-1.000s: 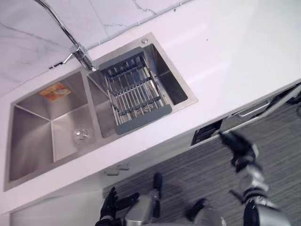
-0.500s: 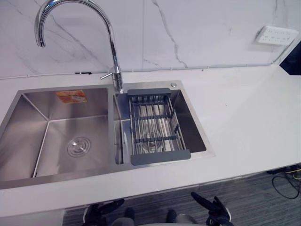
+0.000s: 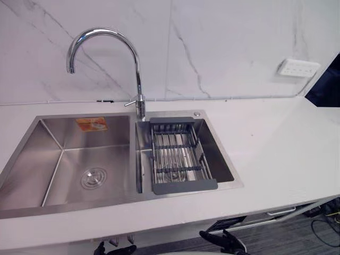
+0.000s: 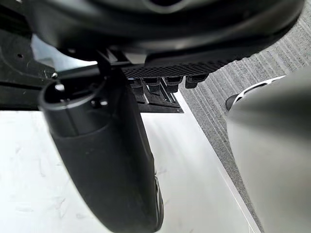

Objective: Walk over to the sink, pick up the cup, carry it to the dishwasher, place the cup inside the dishwasher, then close the dishwasher door

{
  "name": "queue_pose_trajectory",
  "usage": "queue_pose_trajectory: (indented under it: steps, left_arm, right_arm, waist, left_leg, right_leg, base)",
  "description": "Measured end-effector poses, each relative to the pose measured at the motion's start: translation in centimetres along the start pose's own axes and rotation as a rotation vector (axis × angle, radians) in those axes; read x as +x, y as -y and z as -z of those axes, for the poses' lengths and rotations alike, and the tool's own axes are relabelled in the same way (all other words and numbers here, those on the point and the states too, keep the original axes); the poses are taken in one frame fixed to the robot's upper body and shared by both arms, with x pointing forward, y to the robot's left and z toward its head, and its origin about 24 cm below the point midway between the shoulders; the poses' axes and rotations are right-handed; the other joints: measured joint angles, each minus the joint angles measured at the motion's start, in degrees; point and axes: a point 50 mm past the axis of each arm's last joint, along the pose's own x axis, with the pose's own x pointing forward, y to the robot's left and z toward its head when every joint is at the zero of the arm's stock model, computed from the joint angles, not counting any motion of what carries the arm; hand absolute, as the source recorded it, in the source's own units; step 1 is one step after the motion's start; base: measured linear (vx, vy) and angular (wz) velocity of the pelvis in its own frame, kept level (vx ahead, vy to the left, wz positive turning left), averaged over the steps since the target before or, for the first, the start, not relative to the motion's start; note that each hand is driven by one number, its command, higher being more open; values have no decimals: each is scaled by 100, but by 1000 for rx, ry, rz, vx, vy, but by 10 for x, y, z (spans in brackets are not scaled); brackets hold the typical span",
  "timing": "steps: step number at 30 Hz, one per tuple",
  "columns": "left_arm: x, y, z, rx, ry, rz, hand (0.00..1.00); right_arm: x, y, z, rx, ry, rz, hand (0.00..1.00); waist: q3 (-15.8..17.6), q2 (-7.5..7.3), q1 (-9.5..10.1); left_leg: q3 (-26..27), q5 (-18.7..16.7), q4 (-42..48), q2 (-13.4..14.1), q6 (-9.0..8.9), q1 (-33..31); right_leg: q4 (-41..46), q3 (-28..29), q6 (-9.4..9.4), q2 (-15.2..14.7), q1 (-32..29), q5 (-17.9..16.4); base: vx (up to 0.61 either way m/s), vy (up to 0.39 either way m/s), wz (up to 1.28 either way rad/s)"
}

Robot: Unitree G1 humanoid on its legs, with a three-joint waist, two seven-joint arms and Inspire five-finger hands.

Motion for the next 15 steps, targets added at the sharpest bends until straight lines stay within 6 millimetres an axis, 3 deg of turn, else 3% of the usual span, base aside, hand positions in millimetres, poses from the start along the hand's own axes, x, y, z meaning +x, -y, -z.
queue_pose_trajectory:
  steps: [6, 15]
  left_arm:
    - [0, 0, 1, -3, -2, -11, 100]
    - [0, 0, -1, 10, 1, -9, 100]
  right_arm:
    - [0, 2, -2, -24, 3, 1, 100]
    - [1, 3, -2, -66, -23, -5, 100]
  waist:
    - [9, -4, -3]
    - [20, -26, -13]
  left_leg:
    - [-15, 7, -3, -6, 25, -48]
    - [-173, -6, 0, -112, 65, -56]
  right_leg:
    - [-203, 18, 20, 25, 48, -111]
    - [-286, -109, 53, -40, 190, -17]
  base:
    - [-56, -8, 1]
    - [71, 9, 11]
